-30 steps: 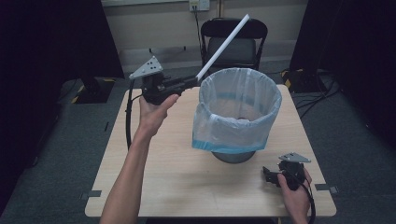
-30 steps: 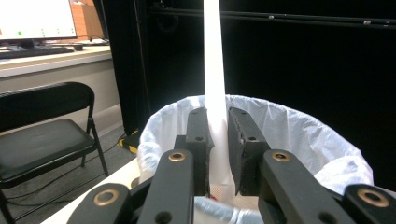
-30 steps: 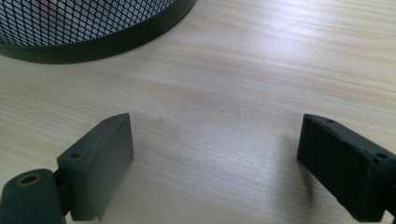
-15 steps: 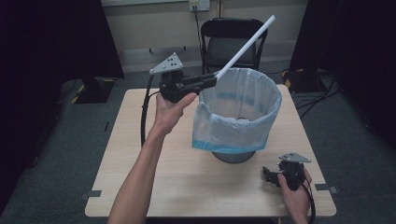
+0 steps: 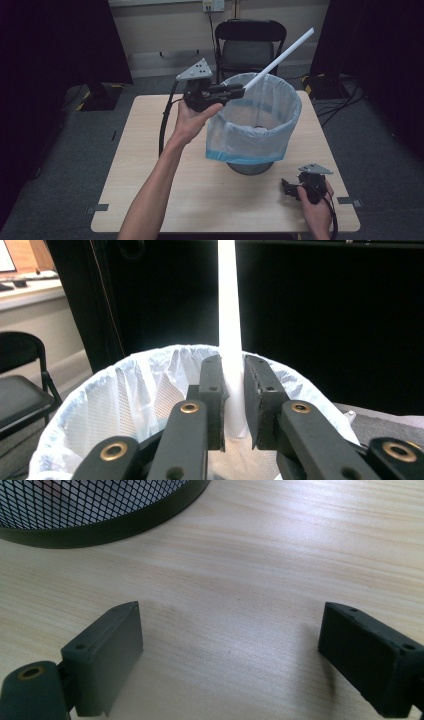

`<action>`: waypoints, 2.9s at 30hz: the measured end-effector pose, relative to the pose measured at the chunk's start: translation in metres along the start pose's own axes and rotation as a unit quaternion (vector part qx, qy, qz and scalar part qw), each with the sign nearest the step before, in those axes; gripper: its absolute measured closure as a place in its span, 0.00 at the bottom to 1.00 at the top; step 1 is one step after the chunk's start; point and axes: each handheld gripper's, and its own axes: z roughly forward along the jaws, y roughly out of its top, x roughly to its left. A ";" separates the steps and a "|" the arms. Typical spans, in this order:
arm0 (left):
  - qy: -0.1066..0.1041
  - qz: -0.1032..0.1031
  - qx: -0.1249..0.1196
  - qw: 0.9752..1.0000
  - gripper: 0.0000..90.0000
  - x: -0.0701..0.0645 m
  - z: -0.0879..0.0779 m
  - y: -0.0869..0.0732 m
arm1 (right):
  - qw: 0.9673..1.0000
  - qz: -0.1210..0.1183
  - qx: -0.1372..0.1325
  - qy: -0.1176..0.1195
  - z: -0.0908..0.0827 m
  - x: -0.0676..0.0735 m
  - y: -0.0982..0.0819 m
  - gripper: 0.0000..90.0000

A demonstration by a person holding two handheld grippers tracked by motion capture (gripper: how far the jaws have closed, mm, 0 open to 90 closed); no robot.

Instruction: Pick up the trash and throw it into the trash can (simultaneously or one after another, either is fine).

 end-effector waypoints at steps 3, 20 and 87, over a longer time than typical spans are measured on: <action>-0.002 -0.002 0.017 1.000 0.88 0.002 0.005 -0.003 | 1.000 0.000 0.000 0.000 0.000 0.000 0.000 0.11; 0.002 -0.016 0.018 1.000 0.47 0.004 0.008 -0.009 | 1.000 0.000 0.000 0.000 0.000 0.000 0.000 0.11; 0.092 -0.061 0.015 0.994 0.22 0.050 -0.092 -0.050 | 1.000 0.000 0.000 0.000 0.000 0.000 0.000 0.11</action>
